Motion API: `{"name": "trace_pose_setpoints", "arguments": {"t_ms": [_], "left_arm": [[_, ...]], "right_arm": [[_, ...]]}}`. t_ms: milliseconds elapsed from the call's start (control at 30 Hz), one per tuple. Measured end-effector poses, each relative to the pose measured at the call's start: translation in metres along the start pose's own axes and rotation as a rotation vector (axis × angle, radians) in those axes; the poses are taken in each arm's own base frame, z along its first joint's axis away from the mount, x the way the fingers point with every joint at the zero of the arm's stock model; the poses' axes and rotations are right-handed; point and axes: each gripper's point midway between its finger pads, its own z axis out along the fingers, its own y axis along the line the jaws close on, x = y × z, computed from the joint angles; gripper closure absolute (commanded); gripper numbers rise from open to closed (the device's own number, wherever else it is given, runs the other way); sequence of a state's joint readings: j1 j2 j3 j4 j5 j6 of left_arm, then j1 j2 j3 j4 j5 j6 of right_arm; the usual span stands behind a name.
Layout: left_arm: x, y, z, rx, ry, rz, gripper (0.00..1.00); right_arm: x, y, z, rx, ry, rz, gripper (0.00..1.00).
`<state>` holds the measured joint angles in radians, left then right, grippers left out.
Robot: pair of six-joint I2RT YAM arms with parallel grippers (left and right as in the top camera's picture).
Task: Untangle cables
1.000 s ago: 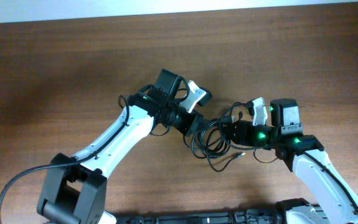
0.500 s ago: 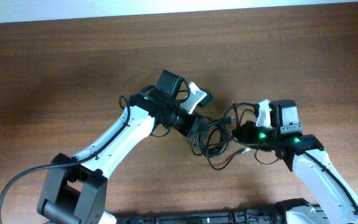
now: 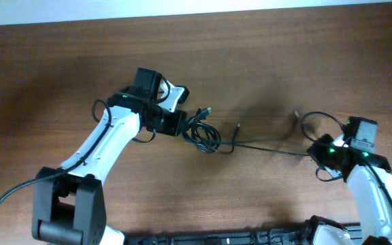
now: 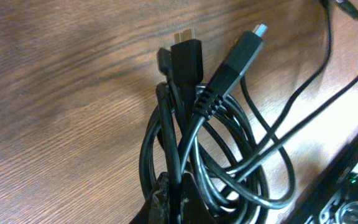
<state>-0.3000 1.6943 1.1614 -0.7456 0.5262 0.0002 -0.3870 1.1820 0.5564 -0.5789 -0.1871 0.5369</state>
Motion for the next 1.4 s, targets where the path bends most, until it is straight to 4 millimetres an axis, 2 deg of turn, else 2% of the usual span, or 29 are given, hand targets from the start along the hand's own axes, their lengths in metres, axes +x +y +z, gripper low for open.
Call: {"name": "trace_pose_setpoints", "arguments": {"t_ms": [33,100,133,233,267,300,333,433,533,600,633,700,733,767,800,867,900,967,1000,1033,1100,1133,1233,1300,1400], "left_arm": [[0.000,0.003,-0.001,-0.002,-0.001,-0.009,1.00],[-0.001,0.006,-0.004,0.003,-0.008,-0.020,1.00],[-0.002,0.003,-0.004,0.017,-0.011,-0.018,1.00],[-0.008,-0.005,-0.007,0.089,-0.041,-0.002,1.00],[-0.011,-0.007,-0.009,0.116,-0.055,0.008,1.00],[-0.013,-0.009,-0.010,0.136,-0.063,0.016,1.00],[-0.014,-0.012,-0.011,0.154,-0.067,0.028,1.00],[-0.014,-0.017,-0.012,0.182,-0.071,0.053,1.00],[-0.014,-0.017,-0.012,0.181,-0.078,0.108,1.00],[-0.017,-0.004,-0.016,0.120,-0.090,0.108,1.00],[-0.021,0.011,-0.027,0.034,-0.121,0.090,1.00],[-0.032,0.028,-0.051,-0.108,-0.187,0.067,1.00],[-0.044,0.037,-0.074,-0.225,-0.260,0.041,1.00],[-0.054,0.038,-0.096,-0.298,-0.335,0.019,1.00],[-0.059,0.036,-0.110,-0.334,-0.383,0.003,1.00],[-0.066,0.023,-0.125,-0.370,-0.448,-0.010,1.00],[-0.065,0.015,-0.122,-0.368,-0.446,-0.002,1.00],[-0.062,-0.015,-0.101,-0.341,-0.410,0.062,0.88],[-0.059,-0.026,-0.091,-0.328,-0.388,0.090,0.74],[-0.052,-0.043,-0.074,-0.311,-0.342,0.125,0.66],[-0.044,-0.056,-0.052,-0.298,-0.285,0.157,0.25],[-0.039,-0.060,-0.039,-0.294,-0.250,0.172,0.20],[-0.029,-0.066,-0.015,-0.287,-0.185,0.197,0.20],[-0.031,-0.060,-0.016,-0.319,-0.190,0.191,0.20],[-0.035,-0.036,-0.026,-0.377,-0.200,0.139,0.23]], "right_arm": [[-0.007,-0.009,-0.002,0.006,-0.014,0.034,0.96],[-0.011,-0.014,-0.004,-0.011,-0.015,0.057,0.95],[-0.012,-0.015,-0.004,-0.015,-0.016,0.056,0.87],[-0.016,-0.008,-0.005,-0.063,-0.024,0.020,0.53],[-0.015,0.001,-0.006,-0.119,-0.014,-0.017,0.42],[-0.014,0.010,-0.007,-0.170,-0.003,-0.046,0.36],[-0.010,0.020,-0.010,-0.229,0.015,-0.084,0.34],[-0.003,0.030,-0.013,-0.297,0.044,-0.122,0.32],[0.002,0.031,-0.013,-0.310,0.062,-0.151,0.30],[0.005,0.026,-0.012,-0.284,0.072,-0.160,0.26],[0.005,0.023,-0.011,-0.265,0.068,-0.164,0.26],[0.005,0.020,-0.010,-0.249,0.066,-0.166,0.26],[0.005,0.020,-0.010,-0.245,0.067,-0.166,0.26],[0.005,0.019,-0.010,-0.242,0.066,-0.167,0.26],[0.004,0.019,-0.010,-0.238,0.064,-0.168,0.26],[0.004,0.018,-0.010,-0.233,0.062,-0.170,0.25],[0.004,0.017,-0.010,-0.232,0.062,-0.170,0.25],[0.004,0.017,-0.010,-0.231,0.062,-0.171,0.25],[0.004,0.017,-0.010,-0.230,0.061,-0.172,0.25],[0.004,0.017,-0.010,-0.229,0.061,-0.174,0.25],[0.004,0.017,-0.010,-0.229,0.060,-0.177,0.25],[0.004,0.017,-0.010,-0.229,0.060,-0.177,0.25],[0.004,0.017,-0.010,-0.229,0.060,-0.177,0.25],[0.004,0.017,-0.010,-0.229,0.060,-0.177,0.25],[0.004,0.017,-0.010,-0.228,0.060,-0.177,0.25]]}}
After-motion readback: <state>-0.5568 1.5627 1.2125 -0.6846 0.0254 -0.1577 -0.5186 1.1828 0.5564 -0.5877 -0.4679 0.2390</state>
